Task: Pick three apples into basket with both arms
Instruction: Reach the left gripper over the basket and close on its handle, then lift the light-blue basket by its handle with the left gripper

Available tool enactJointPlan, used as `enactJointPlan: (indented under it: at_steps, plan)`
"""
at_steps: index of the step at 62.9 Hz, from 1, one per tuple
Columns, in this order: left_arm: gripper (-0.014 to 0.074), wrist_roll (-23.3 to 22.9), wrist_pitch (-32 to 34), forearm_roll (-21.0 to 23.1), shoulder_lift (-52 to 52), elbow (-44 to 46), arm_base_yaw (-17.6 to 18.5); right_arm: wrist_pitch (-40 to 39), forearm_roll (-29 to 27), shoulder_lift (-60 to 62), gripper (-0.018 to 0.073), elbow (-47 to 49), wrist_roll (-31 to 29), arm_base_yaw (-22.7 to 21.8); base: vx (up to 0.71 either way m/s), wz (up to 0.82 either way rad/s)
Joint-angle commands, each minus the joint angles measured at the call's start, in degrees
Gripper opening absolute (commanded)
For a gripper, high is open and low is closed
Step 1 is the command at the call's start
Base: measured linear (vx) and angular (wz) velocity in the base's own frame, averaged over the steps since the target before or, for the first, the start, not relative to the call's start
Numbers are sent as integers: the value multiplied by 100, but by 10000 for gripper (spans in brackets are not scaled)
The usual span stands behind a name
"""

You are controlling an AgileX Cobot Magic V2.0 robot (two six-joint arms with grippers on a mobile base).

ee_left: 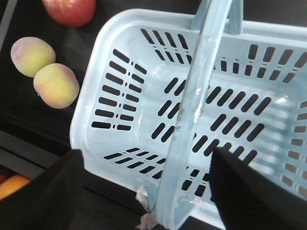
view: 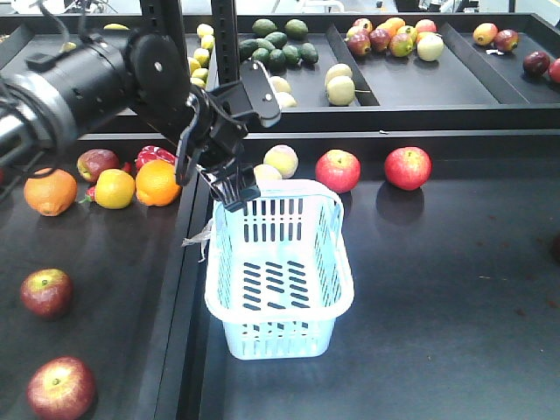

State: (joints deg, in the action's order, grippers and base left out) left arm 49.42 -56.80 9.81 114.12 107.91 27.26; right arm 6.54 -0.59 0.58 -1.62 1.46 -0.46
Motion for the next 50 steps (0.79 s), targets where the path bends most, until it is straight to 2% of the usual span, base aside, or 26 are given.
enactJointPlan:
  at_steps: [1,16,21,30,32,38,50]
  plan:
    - [519,0,319,1,-142,192,37,-421,59,66,-1,-83,-51,-10,0,0]
    - [472,22,655,-172,365,192,37,-421,59,66,-1,-83,-51,-10,0,0]
    - [406,22,712,-125,376,192,37,-421,59,66,-1,-83,-51,-10,0,0]
    - [199,-72,647,-125,213,192,37,-421,59,66,-1,-83,-51,-10,0,0]
    - [127,-188,600,-125,147,192,37,-421,59,66,-1,-83,-51,-10,0,0]
    - [-9,-653,451,-65,-41,192,43,-421,59,66,-1,-83,-51,-10,0,0]
    - [-8,-1858,-281,414,-542,192,82,-426,59,66,-1,-83,-51,-10,0,0]
